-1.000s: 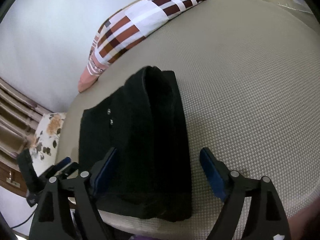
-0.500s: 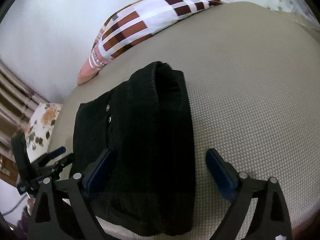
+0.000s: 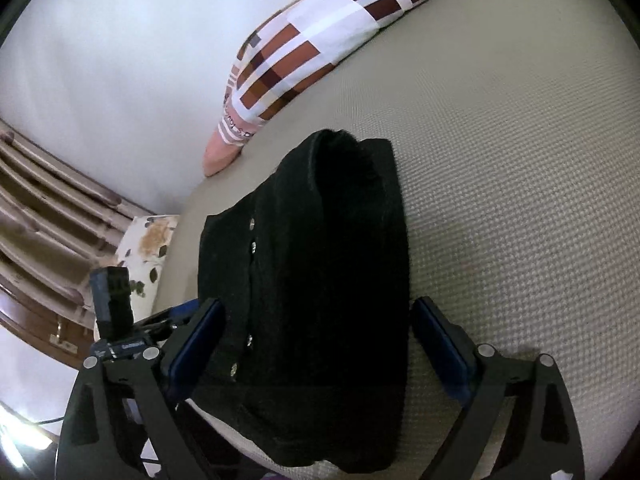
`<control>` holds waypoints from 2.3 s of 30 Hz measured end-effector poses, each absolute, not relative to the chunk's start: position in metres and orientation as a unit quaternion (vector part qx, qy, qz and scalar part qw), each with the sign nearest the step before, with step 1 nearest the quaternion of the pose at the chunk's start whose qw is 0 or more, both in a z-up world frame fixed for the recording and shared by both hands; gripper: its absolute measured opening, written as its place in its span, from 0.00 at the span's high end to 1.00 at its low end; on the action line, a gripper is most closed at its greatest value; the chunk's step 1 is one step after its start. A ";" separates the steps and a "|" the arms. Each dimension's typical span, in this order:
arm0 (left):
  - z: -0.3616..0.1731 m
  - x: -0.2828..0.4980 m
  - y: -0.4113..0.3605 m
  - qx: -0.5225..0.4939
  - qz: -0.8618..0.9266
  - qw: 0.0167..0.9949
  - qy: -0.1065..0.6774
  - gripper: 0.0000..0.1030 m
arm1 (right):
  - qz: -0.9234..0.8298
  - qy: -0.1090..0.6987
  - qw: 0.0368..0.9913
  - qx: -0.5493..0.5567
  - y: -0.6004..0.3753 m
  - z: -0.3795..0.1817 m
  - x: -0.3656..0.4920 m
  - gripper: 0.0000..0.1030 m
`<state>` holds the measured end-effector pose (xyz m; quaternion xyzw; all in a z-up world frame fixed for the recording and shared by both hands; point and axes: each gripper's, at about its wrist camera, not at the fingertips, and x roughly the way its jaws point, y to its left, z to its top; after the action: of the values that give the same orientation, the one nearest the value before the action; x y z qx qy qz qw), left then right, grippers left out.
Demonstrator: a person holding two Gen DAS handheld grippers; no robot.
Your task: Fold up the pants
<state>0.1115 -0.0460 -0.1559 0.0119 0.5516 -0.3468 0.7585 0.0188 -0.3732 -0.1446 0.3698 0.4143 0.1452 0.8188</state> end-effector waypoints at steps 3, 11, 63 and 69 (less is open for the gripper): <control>-0.157 0.118 -0.044 -0.031 -0.388 0.725 0.567 0.17 | 0.164 0.420 0.806 0.384 -0.376 -0.146 0.023 0.02; -0.158 0.129 -0.075 -0.003 -0.429 0.695 0.577 0.15 | 0.184 0.446 0.780 0.399 -0.381 -0.147 0.032 0.01; -0.153 0.137 -0.092 -0.121 -0.485 0.647 0.576 0.09 | 0.303 0.513 0.693 0.406 -0.372 -0.160 0.051 0.71; -0.142 0.129 -0.084 -0.133 -0.478 0.664 0.560 0.24 | 0.307 0.478 0.688 0.453 -0.373 -0.154 0.031 0.71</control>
<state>0.1294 -0.0840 -0.1418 -0.1328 0.5595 -0.4776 0.6642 0.0307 -0.3733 -0.1545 0.4527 0.4775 0.3071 0.6876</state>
